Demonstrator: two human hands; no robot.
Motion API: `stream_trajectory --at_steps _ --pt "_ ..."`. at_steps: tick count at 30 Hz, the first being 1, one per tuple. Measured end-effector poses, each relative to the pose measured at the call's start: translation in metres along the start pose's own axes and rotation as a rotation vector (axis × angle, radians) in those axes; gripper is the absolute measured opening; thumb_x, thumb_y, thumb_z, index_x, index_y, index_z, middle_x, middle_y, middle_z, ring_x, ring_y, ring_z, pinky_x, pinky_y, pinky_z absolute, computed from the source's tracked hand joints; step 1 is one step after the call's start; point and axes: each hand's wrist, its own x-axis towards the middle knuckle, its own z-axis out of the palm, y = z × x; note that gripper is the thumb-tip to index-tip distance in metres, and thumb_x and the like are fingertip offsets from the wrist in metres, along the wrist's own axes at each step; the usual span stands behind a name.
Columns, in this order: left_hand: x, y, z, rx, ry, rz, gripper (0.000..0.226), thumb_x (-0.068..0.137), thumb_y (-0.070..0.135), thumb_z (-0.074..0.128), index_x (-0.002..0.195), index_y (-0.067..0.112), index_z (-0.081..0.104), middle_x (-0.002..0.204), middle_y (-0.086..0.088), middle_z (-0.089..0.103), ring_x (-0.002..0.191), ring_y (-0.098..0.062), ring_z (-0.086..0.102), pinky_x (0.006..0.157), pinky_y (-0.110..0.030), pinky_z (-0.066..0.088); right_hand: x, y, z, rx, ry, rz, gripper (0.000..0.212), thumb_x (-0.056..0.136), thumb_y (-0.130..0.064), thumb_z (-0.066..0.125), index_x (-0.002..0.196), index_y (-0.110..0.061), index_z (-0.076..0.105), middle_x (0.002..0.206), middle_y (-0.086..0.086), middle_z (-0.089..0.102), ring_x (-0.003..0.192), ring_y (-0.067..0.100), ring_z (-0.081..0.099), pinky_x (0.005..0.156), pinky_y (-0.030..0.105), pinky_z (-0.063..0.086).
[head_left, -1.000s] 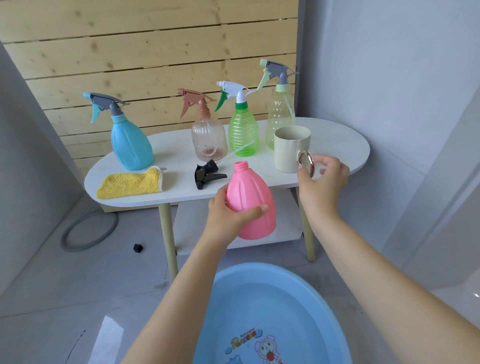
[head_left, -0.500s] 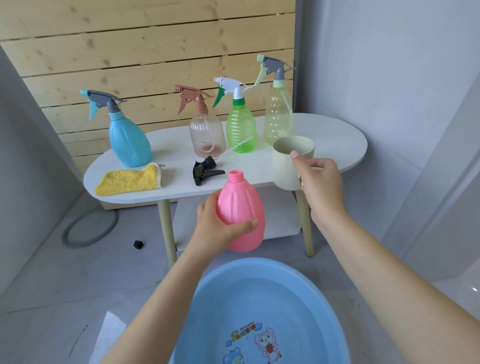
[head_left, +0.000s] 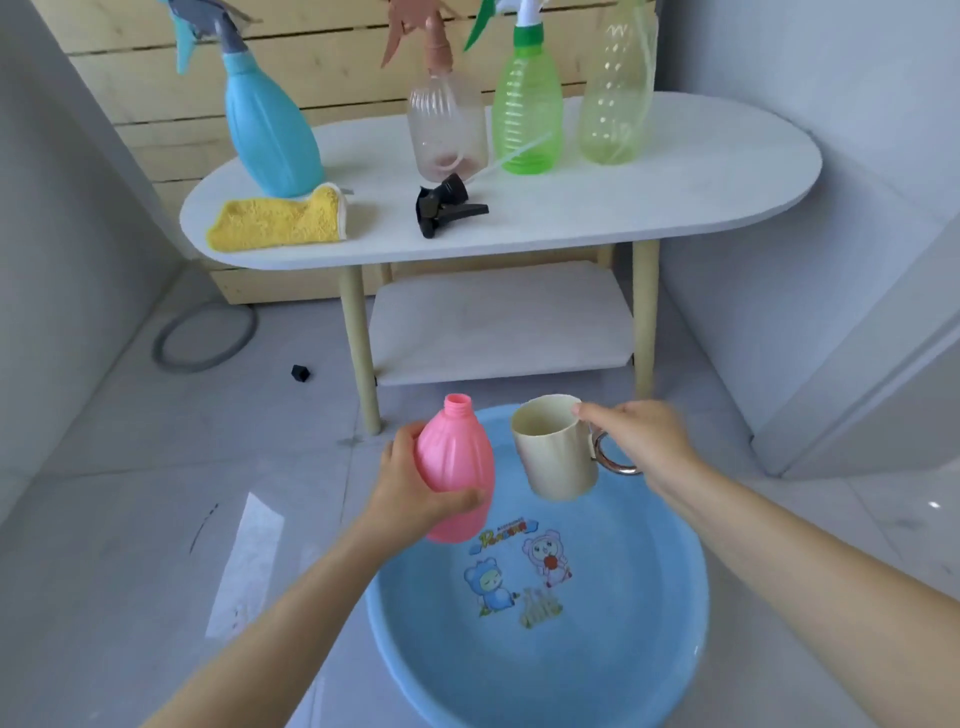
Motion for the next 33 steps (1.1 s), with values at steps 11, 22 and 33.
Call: stream_trajectory --at_steps 11,22,33 --pt "0.007 -0.066 0.033 0.245 -0.106 -0.132 0.1 0.046 0.044 0.082 0.132 0.026 0.033 0.122 0.005 0.039 0.113 -0.021 0.046 0.094 -0.042 0.047 0.013 0.063 0.044 -0.787 -0.031 -0.103 0.029 0.072 -0.041 0.062 0.081 -0.014 0.068 0.079 0.002 0.07 0.078 0.022 0.065 0.063 0.027 0.044" --pt "0.006 -0.084 0.047 0.306 -0.202 -0.137 0.1 0.06 0.047 0.085 0.139 0.041 0.024 0.13 -0.001 0.034 0.125 -0.026 0.036 0.101 -0.047 0.04 0.017 0.101 0.054 -1.356 -0.081 -0.547 0.044 0.088 -0.037 0.047 0.127 -0.018 0.05 0.095 0.003 0.069 0.093 0.023 0.06 0.086 0.03 0.032" --pt "0.009 -0.091 0.051 0.117 -0.139 -0.144 0.082 0.068 0.032 0.083 0.129 0.033 0.029 0.127 -0.001 0.043 0.107 -0.024 0.05 0.083 -0.034 0.044 0.022 0.103 0.05 -1.036 -0.105 -0.3 0.05 0.084 -0.041 0.056 0.132 -0.027 0.05 0.102 0.002 0.069 0.097 0.025 0.059 0.089 0.033 0.033"
